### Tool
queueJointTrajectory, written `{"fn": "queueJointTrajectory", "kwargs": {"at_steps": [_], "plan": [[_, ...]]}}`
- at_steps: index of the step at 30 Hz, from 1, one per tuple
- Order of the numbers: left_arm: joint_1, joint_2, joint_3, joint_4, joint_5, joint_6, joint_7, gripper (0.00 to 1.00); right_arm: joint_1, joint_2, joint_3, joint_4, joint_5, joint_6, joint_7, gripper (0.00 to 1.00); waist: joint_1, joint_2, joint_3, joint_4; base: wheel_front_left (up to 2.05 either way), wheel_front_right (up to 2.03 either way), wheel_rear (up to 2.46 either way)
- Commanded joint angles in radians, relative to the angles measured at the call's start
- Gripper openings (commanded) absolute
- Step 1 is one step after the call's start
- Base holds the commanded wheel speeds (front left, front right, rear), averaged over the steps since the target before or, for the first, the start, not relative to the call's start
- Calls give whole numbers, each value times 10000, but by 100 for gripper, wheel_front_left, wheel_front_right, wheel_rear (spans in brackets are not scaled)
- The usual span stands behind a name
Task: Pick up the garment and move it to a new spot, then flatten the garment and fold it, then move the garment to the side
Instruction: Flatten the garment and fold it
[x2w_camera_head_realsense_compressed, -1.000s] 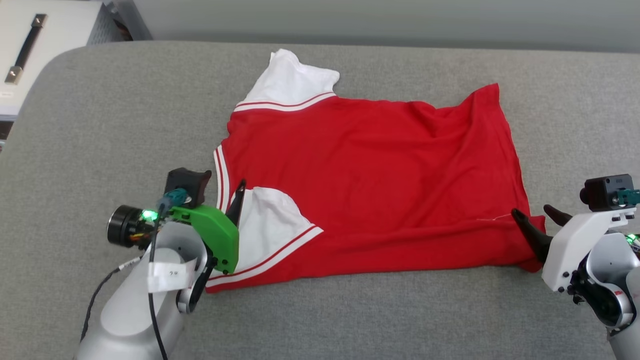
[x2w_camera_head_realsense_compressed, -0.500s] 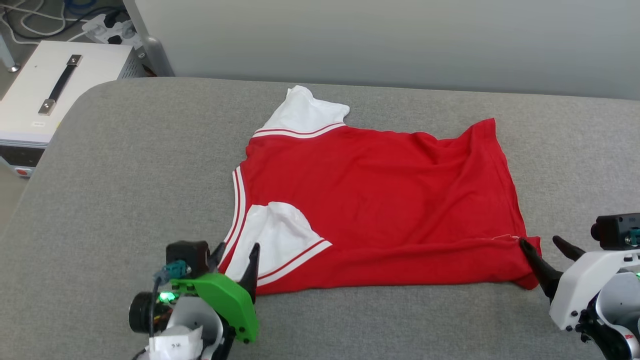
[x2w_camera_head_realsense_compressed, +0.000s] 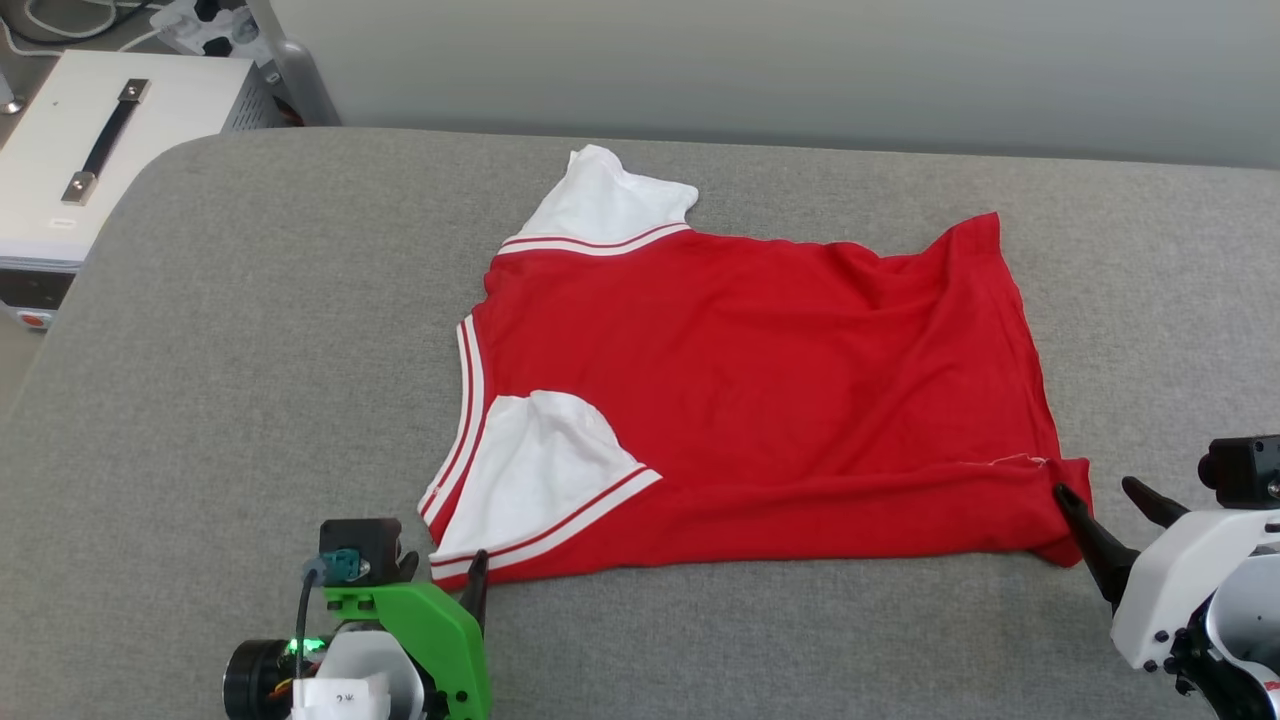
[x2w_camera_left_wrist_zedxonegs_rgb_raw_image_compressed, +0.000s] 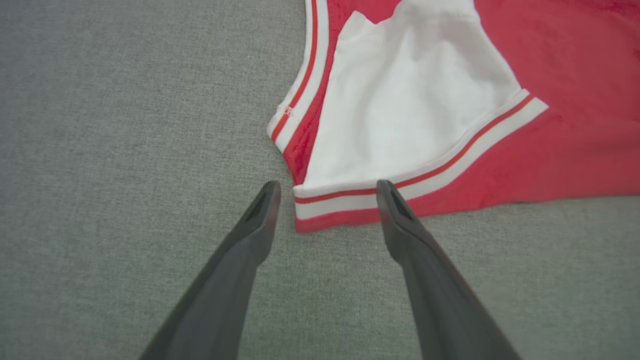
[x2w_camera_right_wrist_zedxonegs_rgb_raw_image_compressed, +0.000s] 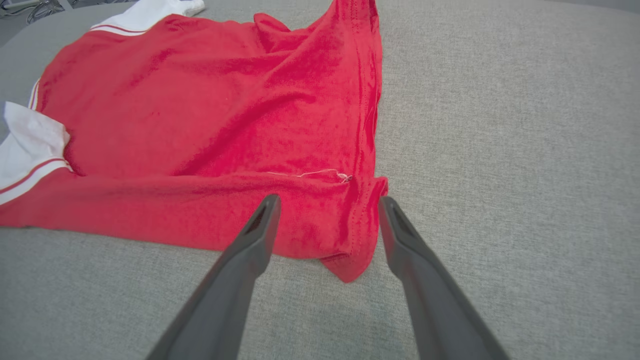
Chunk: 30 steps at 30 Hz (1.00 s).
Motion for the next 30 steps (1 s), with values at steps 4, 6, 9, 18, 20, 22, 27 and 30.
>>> {"fn": "queueJointTrajectory", "kwargs": {"at_steps": [4,6,9,18,20,22,27,30], "plan": [[-242,4,67,304,51,192,81,100,-155,59,0,-172,-110,-11,76,100,0,-1,402,-172,0,0,0],[-357,-12,86,540,46,242,129,100,-214,54,-1,-217,-137,-11,109,100,0,-1,566,-235,0,0,0],[-499,-61,128,821,46,292,78,100,-284,49,2,-264,-167,-11,131,100,0,-1,751,-308,0,0,0],[-705,-223,-4,2033,-165,162,411,40,-327,62,-47,-327,-278,-11,156,100,0,-1,1105,-407,0,0,0],[-722,-258,-88,2271,-248,-4,515,0,-308,52,-40,-304,-335,-11,169,100,0,-1,1076,-381,0,0,0],[-721,-285,-150,2433,-307,-136,557,0,-274,43,-33,-265,-403,-11,178,100,0,-1,1000,-345,0,0,0],[-713,-387,-175,2466,-427,-465,197,0,-142,74,-158,-40,-629,-11,396,100,0,-1,619,-169,0,0,0],[-730,-414,-73,2192,-441,-547,-232,0,-36,129,-306,140,-822,-11,865,100,0,-1,426,-48,0,0,0]]}}
